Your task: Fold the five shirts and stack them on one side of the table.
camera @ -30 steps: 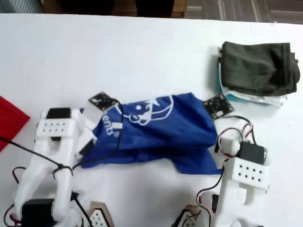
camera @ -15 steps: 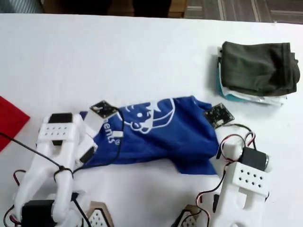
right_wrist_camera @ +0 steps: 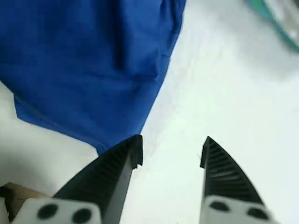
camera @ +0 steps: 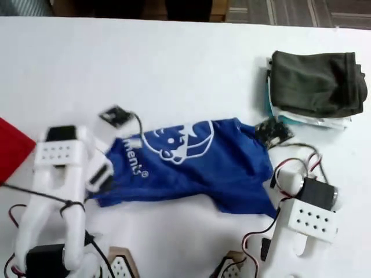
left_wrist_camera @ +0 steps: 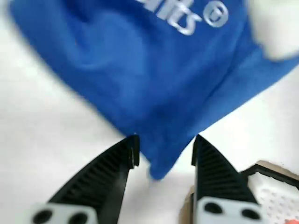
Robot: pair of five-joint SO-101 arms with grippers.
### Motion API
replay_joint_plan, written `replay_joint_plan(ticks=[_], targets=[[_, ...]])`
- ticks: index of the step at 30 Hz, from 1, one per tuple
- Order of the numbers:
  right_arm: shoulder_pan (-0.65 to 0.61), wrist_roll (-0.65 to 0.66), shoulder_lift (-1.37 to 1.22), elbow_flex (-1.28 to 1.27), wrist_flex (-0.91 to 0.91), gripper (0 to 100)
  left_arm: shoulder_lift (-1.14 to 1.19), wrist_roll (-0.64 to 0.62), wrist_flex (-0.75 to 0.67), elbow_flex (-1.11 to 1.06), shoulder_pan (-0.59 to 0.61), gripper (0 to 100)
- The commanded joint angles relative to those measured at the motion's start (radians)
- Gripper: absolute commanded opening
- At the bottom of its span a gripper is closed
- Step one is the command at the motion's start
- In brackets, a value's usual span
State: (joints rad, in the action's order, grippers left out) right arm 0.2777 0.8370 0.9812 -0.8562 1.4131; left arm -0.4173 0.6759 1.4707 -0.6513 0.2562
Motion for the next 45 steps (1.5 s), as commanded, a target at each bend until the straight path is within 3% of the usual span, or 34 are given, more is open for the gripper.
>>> replay_joint_plan(ticks=[1,4,8,10,17,25,35,45], targets=[[-0.001,-0.057,0.022,0.120,-0.082,19.3,-0.021,0.018,0.057,0.196,0.052,21],[-0.070,-0.140,-0.001,0.124,-0.180,16.2,-0.017,0.011,0.049,0.274,0.054,20],[-0.248,-0.198,-0.183,0.163,-0.237,1.5,0.026,-0.078,-0.041,0.282,-0.005,1],[-0.317,-0.262,-0.326,0.218,-0.277,3.4,0.112,-0.106,-0.066,0.292,-0.052,5],[-0.440,-0.379,-0.901,0.594,-0.308,4.1,0.486,-0.222,-0.117,0.406,-0.161,3],[-0.417,-0.377,-1.392,0.967,-0.236,4.1,0.787,-0.262,-0.109,0.602,-0.114,3],[-0.248,-0.371,-1.679,1.232,-0.208,4.1,1.014,-0.256,-0.092,0.791,0.052,3],[-0.255,-0.376,-1.693,1.442,-0.071,4.1,1.241,-0.256,0.203,1.313,0.035,3]])
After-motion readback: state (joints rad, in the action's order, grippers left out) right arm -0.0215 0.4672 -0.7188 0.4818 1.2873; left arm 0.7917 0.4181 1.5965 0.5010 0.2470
